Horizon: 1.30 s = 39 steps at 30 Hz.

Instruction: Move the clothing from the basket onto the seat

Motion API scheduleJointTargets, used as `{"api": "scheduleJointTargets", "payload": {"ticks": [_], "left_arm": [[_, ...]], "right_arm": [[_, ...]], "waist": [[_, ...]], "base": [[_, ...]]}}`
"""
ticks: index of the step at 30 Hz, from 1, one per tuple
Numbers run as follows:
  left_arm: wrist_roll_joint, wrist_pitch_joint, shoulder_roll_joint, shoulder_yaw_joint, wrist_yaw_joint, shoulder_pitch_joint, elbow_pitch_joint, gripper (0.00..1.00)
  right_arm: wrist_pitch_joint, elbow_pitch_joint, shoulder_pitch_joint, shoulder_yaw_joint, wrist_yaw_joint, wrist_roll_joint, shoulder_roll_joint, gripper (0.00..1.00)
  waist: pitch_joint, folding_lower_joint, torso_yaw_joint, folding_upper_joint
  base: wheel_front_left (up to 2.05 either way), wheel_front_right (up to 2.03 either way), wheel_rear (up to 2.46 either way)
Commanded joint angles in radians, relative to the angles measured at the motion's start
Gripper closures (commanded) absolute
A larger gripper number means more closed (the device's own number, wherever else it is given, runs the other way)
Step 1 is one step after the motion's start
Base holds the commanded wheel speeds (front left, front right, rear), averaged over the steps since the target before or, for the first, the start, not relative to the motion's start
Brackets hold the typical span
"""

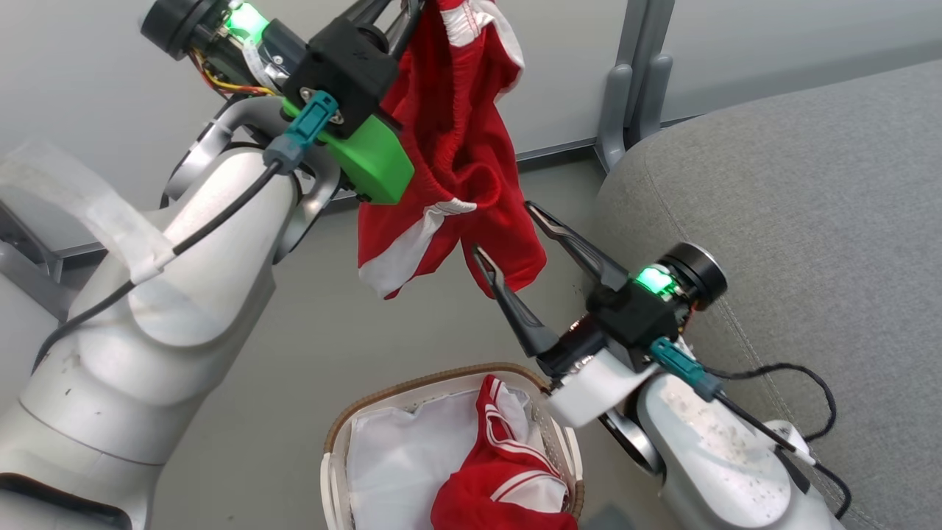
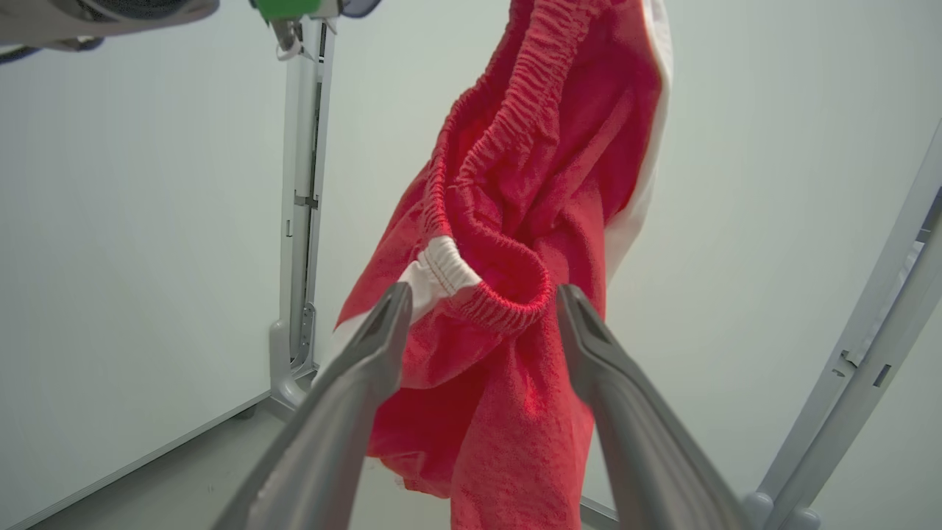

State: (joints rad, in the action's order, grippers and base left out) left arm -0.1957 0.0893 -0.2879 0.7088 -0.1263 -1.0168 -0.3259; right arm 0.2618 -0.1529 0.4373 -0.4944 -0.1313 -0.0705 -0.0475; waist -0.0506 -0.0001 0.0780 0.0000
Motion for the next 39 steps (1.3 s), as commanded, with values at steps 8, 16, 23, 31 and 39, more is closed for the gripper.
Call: {"api": "scheduleJointTargets", "payload": {"ticks": [8,16,23,31,39], "left_arm": [[-0.020,0.005,0.039,0.038,-0.001,-0.018,-0.007,1.00],[-0.040,-0.006,0.066,0.087,-0.003,0.015,0.003,1.00],[-0.065,-0.021,0.088,0.122,-0.003,0.031,0.019,1.00],[-0.088,-0.024,0.109,0.142,-0.003,0.044,0.029,1.00],[-0.115,-0.029,0.093,0.128,0.014,0.070,0.015,1.00]], "right_arm": [[0.005,-0.163,0.121,-0.077,0.001,0.051,-0.005,0.00],[0.004,-0.400,0.210,-0.206,0.001,0.020,-0.004,0.00],[0.004,-0.470,0.274,-0.263,0.001,-0.019,-0.005,0.00],[0.004,-0.532,0.308,-0.314,0.001,-0.044,-0.004,0.33],[0.004,-0.505,0.292,-0.326,0.001,-0.081,-0.004,1.00]], "waist": [[0.005,0.0001,-0.021,0.0000],[0.026,0.0001,-0.034,0.0000],[0.038,0.0001,-0.046,0.0000],[0.047,0.0001,-0.064,0.0000],[0.043,0.0001,-0.067,0.0000]], "base": [[0.00,0.00,0.00],[0.00,0.00,0.00],[0.00,0.00,0.00],[0.00,0.00,0.00],[0.00,0.00,0.00]]}}
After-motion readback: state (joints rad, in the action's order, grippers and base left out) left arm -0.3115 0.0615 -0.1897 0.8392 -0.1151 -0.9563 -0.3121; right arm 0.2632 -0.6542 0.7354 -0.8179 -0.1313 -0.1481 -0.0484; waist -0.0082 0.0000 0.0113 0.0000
